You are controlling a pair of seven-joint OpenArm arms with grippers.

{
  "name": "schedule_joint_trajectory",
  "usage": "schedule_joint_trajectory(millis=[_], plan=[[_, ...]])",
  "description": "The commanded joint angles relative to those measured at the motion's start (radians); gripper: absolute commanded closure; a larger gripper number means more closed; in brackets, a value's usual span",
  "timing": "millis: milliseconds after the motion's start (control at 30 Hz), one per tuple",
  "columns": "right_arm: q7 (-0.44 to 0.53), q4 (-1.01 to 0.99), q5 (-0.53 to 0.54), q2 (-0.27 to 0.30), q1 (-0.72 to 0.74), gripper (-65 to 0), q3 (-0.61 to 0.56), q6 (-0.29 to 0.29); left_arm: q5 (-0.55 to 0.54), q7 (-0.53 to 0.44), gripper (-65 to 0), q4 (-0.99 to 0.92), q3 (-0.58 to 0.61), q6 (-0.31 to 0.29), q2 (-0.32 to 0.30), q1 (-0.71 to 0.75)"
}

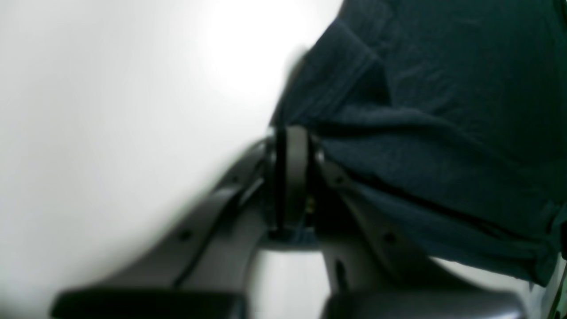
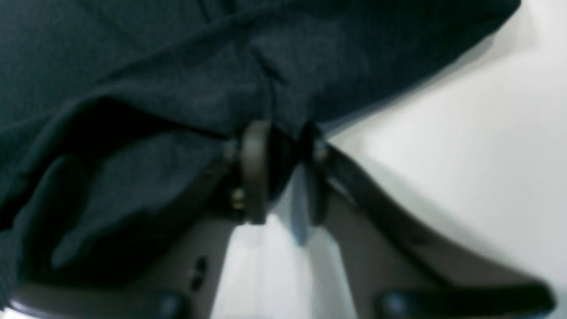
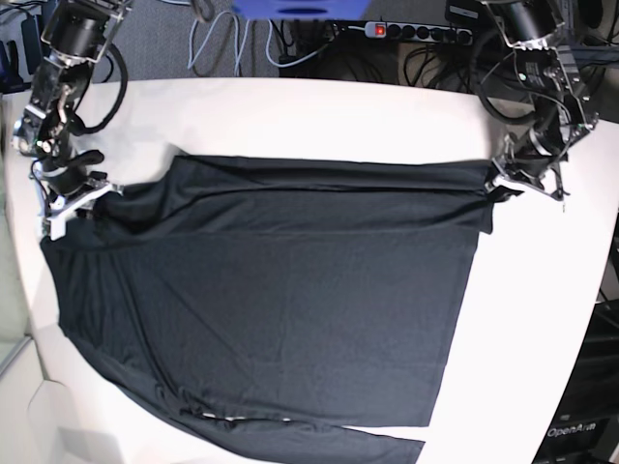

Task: Fold the T-shirt properly
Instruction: 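Drag the held hem corners outward, stretching the shirt flat, then open the right gripper and lift it off the hem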

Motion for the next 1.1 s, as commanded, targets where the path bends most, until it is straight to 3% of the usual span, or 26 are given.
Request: schedule_joint_trajectory(millis=[0, 200, 300, 433, 600, 767, 1067], plan=[[0.000, 0.018, 0.003, 0.014, -0.007, -20.1, 0.006, 0.006, -0.011, -0.018, 0.0, 0.014, -0.002, -0.007, -0.015, -0.010], [0.010, 0.019, 0.004, 0.012, -0.032, -26.1, 0.007, 0.006, -0.011, -0.018, 0.0, 0.014, -0.002, -0.007, -0.013, -0.010], [0.002, 0.052, 0.004, 0.002, -0.036, -27.5, 0.062, 0.006, -0.009, -0.018, 0.0, 0.014, -0.002, -0.007, -0.012, -0.010], [-0.001, 0.185, 0.004, -0.054, -0.084, -29.9, 0.131, 0.007, -0.008, -0.018, 0.0, 0.014, -0.002, -0.007, -0.013, -0.010], [0.006, 0.309, 0.004, -0.127, -0.167, -31.4, 0.121, 0.010, -0.008, -0.018, 0.0, 0.014, -0.002, -0.007, -0.013, -0.010], [-0.003, 0.351, -0.002, -0.209, -0.190, -31.4, 0.124, 0.138, -0.008, -0.018, 0.0, 0.014, -0.002, -0.007, -0.013, -0.010], [-0.003, 0.343, 0.003, -0.276, -0.221, -31.4, 0.116, 0.138, -0.008, -0.018, 0.0, 0.014, -0.002, -0.007, -0.013, -0.016]])
